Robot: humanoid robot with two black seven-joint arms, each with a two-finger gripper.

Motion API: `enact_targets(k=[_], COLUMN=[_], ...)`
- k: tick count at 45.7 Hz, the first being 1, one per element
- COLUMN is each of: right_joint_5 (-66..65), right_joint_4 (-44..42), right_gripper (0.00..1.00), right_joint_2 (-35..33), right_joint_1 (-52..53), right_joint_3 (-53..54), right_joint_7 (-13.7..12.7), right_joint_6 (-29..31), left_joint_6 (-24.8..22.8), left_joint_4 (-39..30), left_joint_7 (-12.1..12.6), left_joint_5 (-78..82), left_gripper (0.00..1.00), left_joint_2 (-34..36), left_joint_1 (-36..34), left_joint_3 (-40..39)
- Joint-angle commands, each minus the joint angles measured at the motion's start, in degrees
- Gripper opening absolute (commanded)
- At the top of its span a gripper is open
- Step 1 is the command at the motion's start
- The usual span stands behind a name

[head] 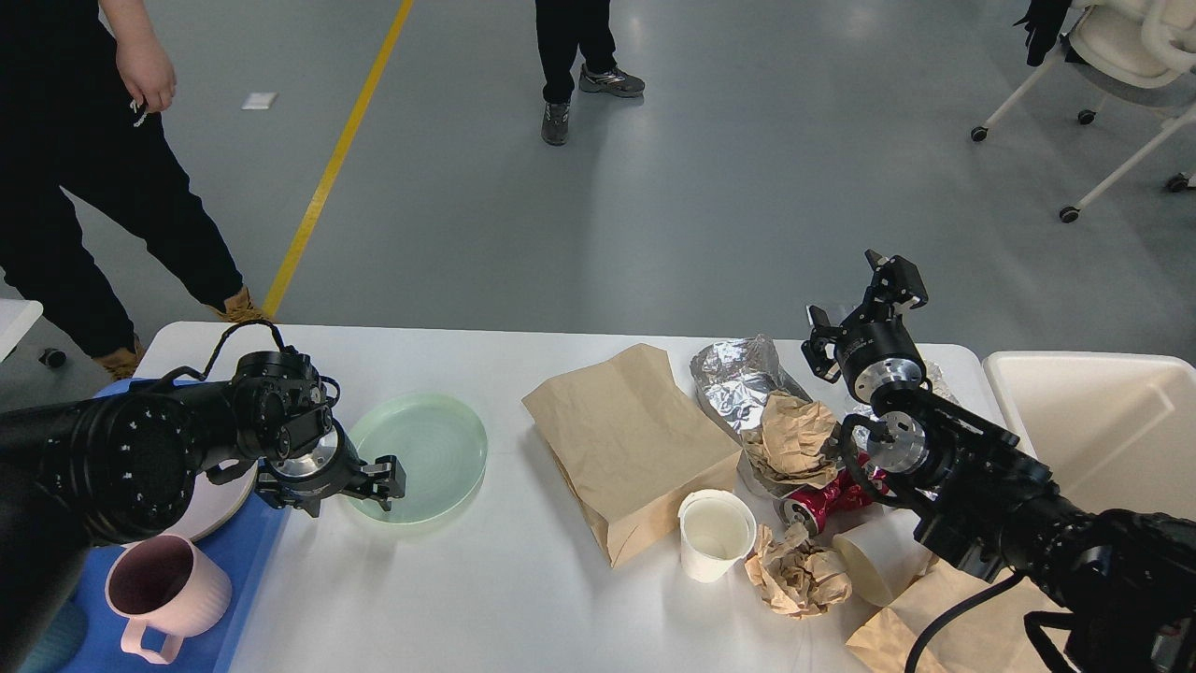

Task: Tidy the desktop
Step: 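Lower the left gripper to the pale green plate's rim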

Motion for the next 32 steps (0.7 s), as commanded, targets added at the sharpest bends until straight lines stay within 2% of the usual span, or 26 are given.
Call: enact_targets(k=[1, 14, 20, 26, 31, 32], right_joint_5=[0.00, 0.00, 0.00, 0.00, 0.00, 0.00], right_joint_4=[0.00, 0.00, 0.00, 0.00, 0.00, 0.00], right_gripper=[1.00, 1.00, 1.00, 1.00, 1.00, 1.00], right_joint_2=[0.00, 0.00, 0.00, 0.00, 0.00, 0.00], right_joint_1=[0.08, -0.01, 0.08, 0.08, -0.01, -0.01], right_joint_3=[0.00, 0.00, 0.00, 0.00, 0.00, -0.09], right_joint_7=[0.02, 0.02, 0.02, 0.02, 0.02, 0.02], right_joint_6=[0.00, 0.00, 0.00, 0.00, -0.08, 0.00], left_joint_6=[0.09, 1.50, 1.50, 1.41, 0.53, 0.44], left_joint_4=[0.14, 0.76, 0.85, 0.85, 0.76, 0.67], left_joint_7=[0.00, 0.08, 1.66, 2.02, 2.37, 2.54], left_joint_5=[0.00, -0.09, -0.09, -0.09, -0.09, 0.00], left_gripper=[0.75, 0.58, 0.50, 0.37, 0.18, 0.17], left_joint_2=[-0.05, 0.04, 0.04, -0.05, 0.04, 0.04], left_joint_1=[0.24, 0.76, 1.20, 1.56, 1.91, 1.91], left_joint_3=[-0.35, -1.05, -1.31, -1.31, -1.31, -1.31])
